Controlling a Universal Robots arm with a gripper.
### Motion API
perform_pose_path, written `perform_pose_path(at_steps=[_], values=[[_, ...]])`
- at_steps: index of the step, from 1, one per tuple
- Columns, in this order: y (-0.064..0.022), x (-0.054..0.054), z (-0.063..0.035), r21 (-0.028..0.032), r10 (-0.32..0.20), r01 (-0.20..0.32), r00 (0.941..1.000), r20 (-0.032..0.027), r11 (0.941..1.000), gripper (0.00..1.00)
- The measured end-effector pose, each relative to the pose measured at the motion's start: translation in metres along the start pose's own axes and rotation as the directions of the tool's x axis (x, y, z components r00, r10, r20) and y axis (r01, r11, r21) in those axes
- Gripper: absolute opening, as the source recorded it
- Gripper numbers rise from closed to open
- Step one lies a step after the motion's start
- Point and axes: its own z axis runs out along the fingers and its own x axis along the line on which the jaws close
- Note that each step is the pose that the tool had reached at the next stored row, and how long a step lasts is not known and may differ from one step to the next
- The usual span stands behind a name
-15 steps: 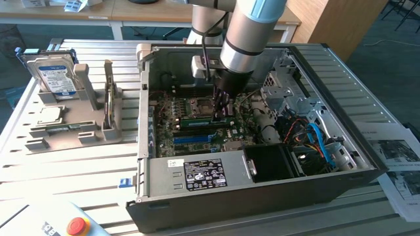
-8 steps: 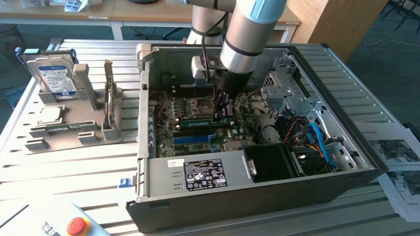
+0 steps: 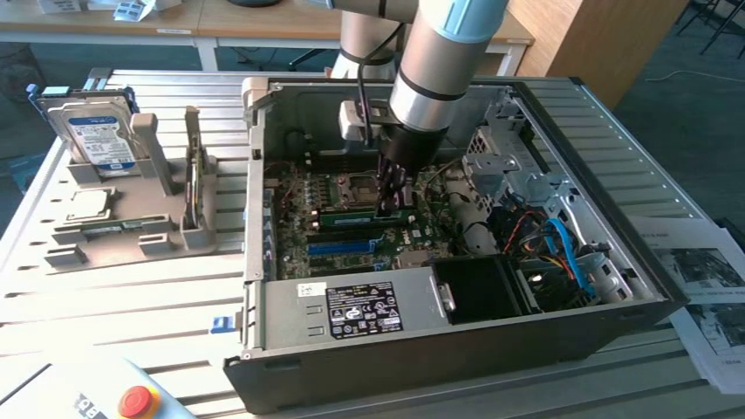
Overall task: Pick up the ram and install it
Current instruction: 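Insert the ram into the slot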
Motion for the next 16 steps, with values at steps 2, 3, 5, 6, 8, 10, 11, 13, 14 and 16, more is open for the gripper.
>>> perform_pose_path(at_steps=[2, 3, 5, 6, 8, 10, 11, 13, 14, 16], values=[[0.0, 0.0, 0.0, 0.0, 0.0, 0.0, 1.0, 0.0, 1.0, 0.12], [0.0, 0.0, 0.0, 0.0, 0.0, 0.0, 1.0, 0.0001, 1.0, 0.12], [0.0, 0.0, 0.0, 0.0, 0.0, 0.0, 1.0, 0.0001, 1.0, 0.12], [0.0, 0.0, 0.0, 0.0, 0.0, 0.0, 1.0, 0.0001, 1.0, 0.12], [0.0, 0.0, 0.0, 0.0, 0.0, 0.0, 1.0, 0.0, 1.0, 0.12], [0.0, 0.0, 0.0, -0.0003, 0.0, 0.0, 1.0, 0.0001, 1.0, 0.13], [0.0001, 0.0, 0.0, -0.0002, 0.0, 0.0, 1.0, 0.0, 1.0, 0.13], [0.0001, 0.0, 0.0, 0.0, 0.0, 0.0, 1.0, 0.0001, 1.0, 0.18], [0.0, 0.0, 0.0, -0.0001, 0.0, 0.0, 1.0, 0.0, 1.0, 0.25], [0.0, 0.0, 0.0, 0.0, 0.0, 0.0, 1.0, 0.0, 1.0, 0.25]])
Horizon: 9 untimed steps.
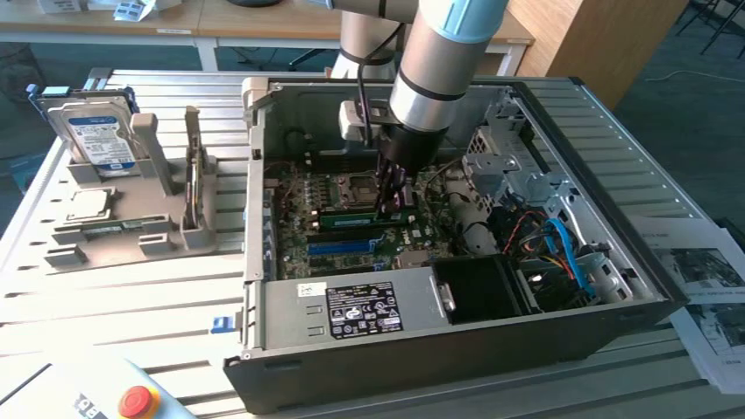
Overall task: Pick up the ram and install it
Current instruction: 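Insert the ram into the slot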
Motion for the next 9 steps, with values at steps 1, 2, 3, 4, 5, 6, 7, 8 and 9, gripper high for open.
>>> perform_pose_path(at_steps=[1, 2, 3, 4, 5, 6, 7, 8, 9], values=[[0.0, 0.0, 0.0, 0.0, 0.0, 0.0, 1.0, 0.0001, 1.0, 0.25], [0.0, 0.0, 0.0, 0.0, 0.0, 0.0, 1.0, 0.0, 1.0, 0.25], [0.0, 0.0, 0.0, 0.0, 0.0, 0.0, 1.0, 0.0, 1.0, 0.25], [0.0, 0.0, 0.0, 0.0, 0.0, 0.0, 1.0, 0.0, 1.0, 0.25], [0.0, 0.0, 0.0, 0.0, 0.0, 0.0, 1.0, 0.0001, 1.0, 0.25], [0.0, 0.0, 0.0, 0.0, 0.0, 0.0, 1.0, 0.0, 1.0, 0.25], [0.0, 0.0, 0.0, 0.0, 0.0, 0.0, 1.0, 0.0001, 1.0, 0.25], [0.0, 0.0, 0.0, 0.0, 0.0, 0.0, 1.0, 0.0001, 1.0, 0.25], [0.0, 0.0, 0.0, 0.0, 0.0, 0.0, 1.0, 0.0, 1.0, 0.25]])
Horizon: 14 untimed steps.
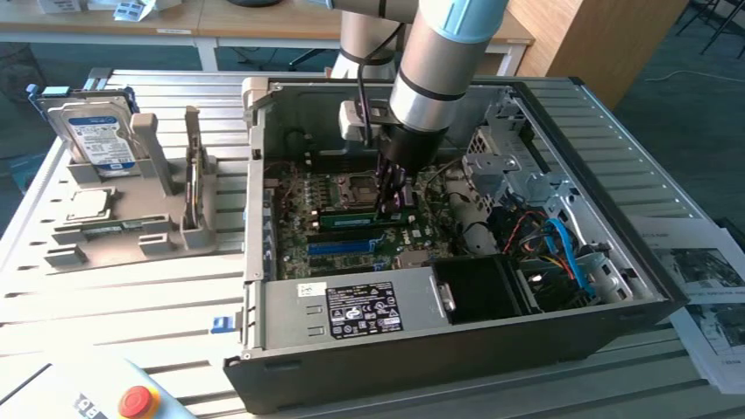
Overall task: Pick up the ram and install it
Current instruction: 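Insert the ram into the slot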
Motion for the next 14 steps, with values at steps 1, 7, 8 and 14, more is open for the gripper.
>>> perform_pose_path(at_steps=[1, 7, 8, 14], values=[[0.0, 0.0, 0.0, 0.0, 0.0, 0.0, 1.0, 0.0, 1.0, 0.25], [0.0007, 0.0, -0.0061, 0.0, 0.0, 0.0, 1.0, -0.0001, 1.0, 0.25], [0.001, 0.0, -0.0088, 0.0, 0.0, 0.0, 1.0, -0.0002, 1.0, 0.25], [0.0032, -0.001, -0.0291, 0.0, 0.0, 0.0, 1.0, -0.0024, 1.0, 0.25]])
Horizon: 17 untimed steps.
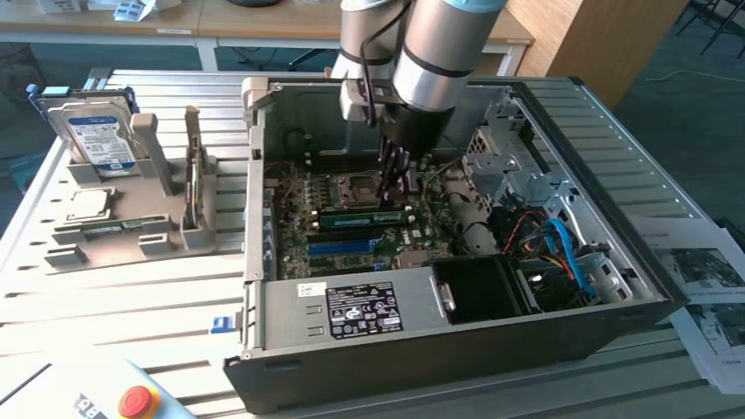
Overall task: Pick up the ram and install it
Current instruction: 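Insert the ram into the slot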
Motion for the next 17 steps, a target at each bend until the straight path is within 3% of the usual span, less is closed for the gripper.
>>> perform_pose_path(at_steps=[14, 17], values=[[0.0045, -0.001, -0.0464, -0.0016, 0.001, -0.001, 1.0, -0.0099, 1.0, 0.25], [0.0048, -0.001, -0.0492, -0.0016, 0.001, -0.001, 0.9999, -0.0109, 1.0, 0.25]])
